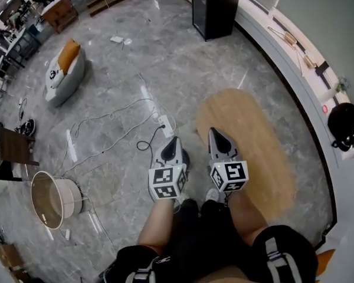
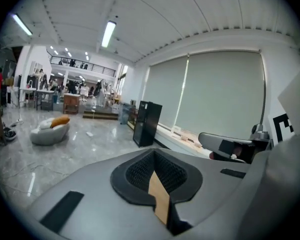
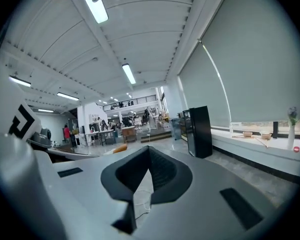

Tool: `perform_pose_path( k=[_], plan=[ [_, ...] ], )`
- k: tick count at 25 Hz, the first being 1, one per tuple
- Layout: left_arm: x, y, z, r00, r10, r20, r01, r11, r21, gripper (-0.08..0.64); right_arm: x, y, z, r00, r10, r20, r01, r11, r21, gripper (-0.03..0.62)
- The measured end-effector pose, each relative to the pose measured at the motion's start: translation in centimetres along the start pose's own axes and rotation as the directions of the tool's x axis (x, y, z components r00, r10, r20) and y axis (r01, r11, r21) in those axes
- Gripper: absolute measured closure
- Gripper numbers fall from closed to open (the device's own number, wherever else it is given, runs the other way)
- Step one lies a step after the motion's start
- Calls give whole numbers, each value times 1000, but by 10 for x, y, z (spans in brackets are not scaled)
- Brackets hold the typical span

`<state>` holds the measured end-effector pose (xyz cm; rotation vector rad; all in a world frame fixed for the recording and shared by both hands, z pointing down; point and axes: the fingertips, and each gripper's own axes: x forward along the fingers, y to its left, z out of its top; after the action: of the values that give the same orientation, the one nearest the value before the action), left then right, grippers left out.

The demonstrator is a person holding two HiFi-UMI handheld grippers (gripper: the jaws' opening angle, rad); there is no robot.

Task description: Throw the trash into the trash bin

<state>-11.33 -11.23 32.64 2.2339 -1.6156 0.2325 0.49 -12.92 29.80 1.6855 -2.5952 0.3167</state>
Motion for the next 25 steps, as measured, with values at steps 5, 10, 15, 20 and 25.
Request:
perform_pose_path(
  k=[5,10,15,20,25],
  plan=[
    [-46,-15,81,992,17,125,-32,992,120,548,-16,12,87,995,44,93,-43,999,-6,581],
    [-91,-24,130,973,26,227,-67,983,173,549,-36,41,157,974,108,197,-92,992,-92,581],
    [-117,-26,154,951,43,306,-99,980,171,548,-46,67,184,953,175,247,-148,981,-125,581],
    [-121,-28,155,948,50,316,-105,982,159,548,-44,73,179,947,206,246,-178,975,-131,581],
    [-118,-16,156,951,70,302,-112,986,126,549,-35,78,172,952,209,222,-184,974,-130,581]
  ],
)
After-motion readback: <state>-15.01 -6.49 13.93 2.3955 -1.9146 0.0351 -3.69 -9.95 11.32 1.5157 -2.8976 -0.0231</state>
